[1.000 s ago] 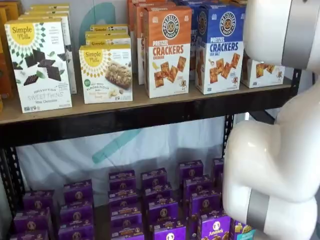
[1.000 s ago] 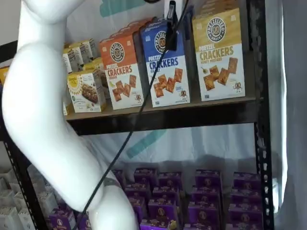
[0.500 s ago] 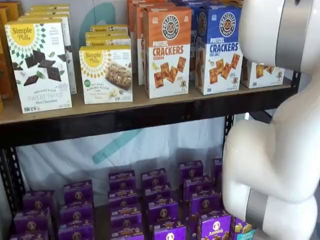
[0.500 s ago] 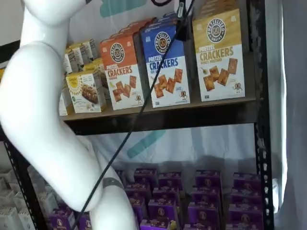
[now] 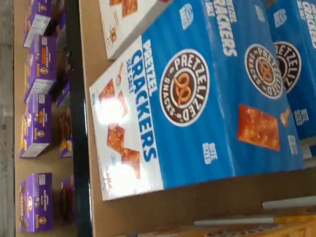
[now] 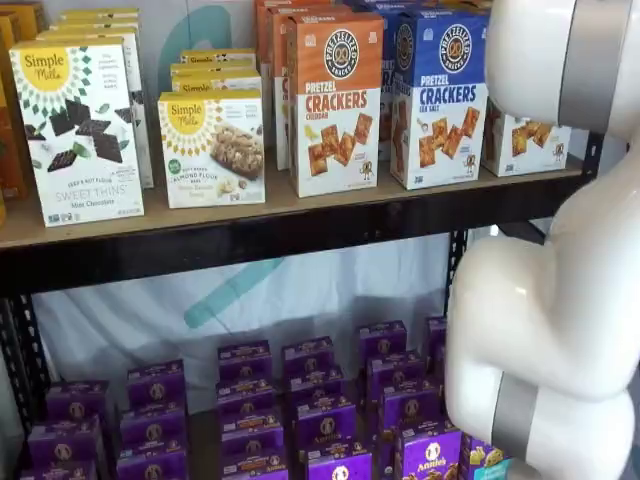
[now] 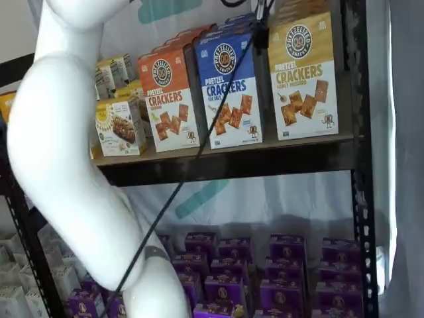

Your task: Retrieve the yellow and white box located on the top shelf, the sixth one from the left

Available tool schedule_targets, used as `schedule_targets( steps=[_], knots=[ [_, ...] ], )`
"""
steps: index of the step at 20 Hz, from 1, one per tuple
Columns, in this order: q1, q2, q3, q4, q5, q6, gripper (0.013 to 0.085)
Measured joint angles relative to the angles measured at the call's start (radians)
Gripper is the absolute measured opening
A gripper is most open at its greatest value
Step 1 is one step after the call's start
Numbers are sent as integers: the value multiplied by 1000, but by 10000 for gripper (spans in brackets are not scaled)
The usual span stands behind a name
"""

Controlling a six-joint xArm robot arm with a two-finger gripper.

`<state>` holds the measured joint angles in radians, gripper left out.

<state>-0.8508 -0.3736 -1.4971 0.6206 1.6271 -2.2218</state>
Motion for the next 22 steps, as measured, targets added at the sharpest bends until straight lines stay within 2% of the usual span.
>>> schedule_targets(
  steps=[9, 15, 22],
  knots=[
    [16, 77, -67, -8, -6, 9, 850],
    [43, 83, -55, -7, -68, 11, 850],
    [86, 122, -100, -73, -74, 27, 850]
  ],
)
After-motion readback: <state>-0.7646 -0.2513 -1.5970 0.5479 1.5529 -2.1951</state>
